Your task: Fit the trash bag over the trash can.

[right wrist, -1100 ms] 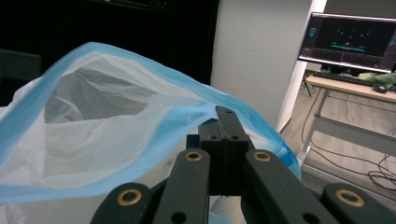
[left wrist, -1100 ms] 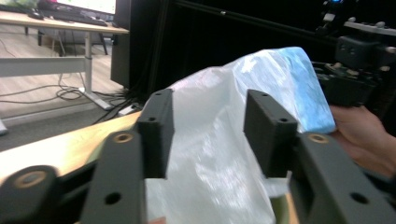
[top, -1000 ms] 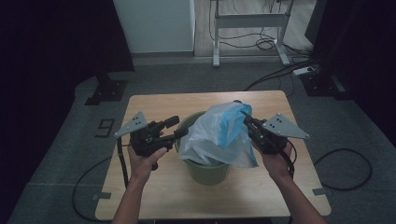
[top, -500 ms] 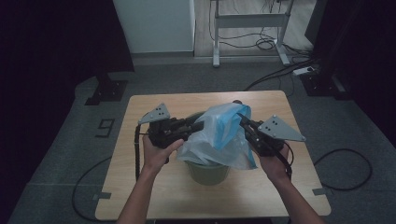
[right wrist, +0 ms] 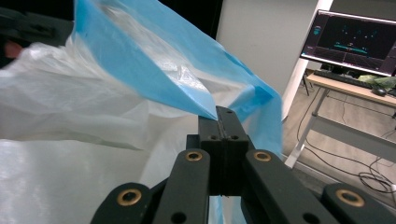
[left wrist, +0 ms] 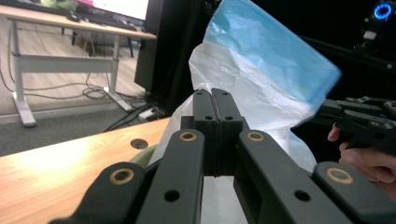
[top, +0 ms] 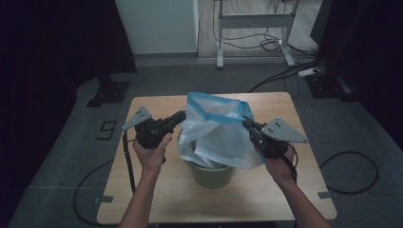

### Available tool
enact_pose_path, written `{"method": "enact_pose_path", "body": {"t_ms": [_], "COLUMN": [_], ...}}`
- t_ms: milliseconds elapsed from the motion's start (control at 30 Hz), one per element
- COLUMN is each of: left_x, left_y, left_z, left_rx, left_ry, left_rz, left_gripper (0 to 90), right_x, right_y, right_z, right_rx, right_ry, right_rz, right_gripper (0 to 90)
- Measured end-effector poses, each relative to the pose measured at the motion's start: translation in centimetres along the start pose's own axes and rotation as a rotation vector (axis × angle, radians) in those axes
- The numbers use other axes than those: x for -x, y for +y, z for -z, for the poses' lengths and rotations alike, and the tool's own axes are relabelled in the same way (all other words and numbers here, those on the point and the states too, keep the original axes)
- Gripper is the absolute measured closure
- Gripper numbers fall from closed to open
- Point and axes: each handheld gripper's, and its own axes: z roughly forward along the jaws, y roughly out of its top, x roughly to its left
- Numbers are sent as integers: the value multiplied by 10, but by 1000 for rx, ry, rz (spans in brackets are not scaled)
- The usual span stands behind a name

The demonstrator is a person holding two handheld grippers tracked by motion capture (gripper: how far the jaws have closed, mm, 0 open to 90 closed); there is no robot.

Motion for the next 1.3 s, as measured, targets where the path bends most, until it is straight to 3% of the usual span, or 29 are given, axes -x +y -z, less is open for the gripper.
{"method": "enact_pose_path", "body": {"t_ms": [133,300,467,700,900,1100,1300], "left_x": [1,6,14,21,16,16,15], "left_y": [5,16,7,-29,-54,-74,-91], "left_z": [-2,0,11,32,42,51,57], "left_rx": [21,48,40,-26,-52,-64,-98], "left_ry": [9,0,-19,-19,-23,-33,-41], "left_rz": [-24,-50,-68,-89,-63,-65,-48], "left_gripper": [896,895,893,887,890,891,890], "right_x": [5,11,5,-10,-25,-45,-57], "right_y": [6,27,35,5,-15,-32,-54], "right_z": [-9,-10,0,18,27,40,49], "right_rx": [-11,23,60,52,40,30,-9], "right_ry": [-25,-40,-27,24,76,142,178], "right_rz": [15,17,27,-8,-28,-33,-43], "right_gripper": [891,891,891,891,891,891,890]}}
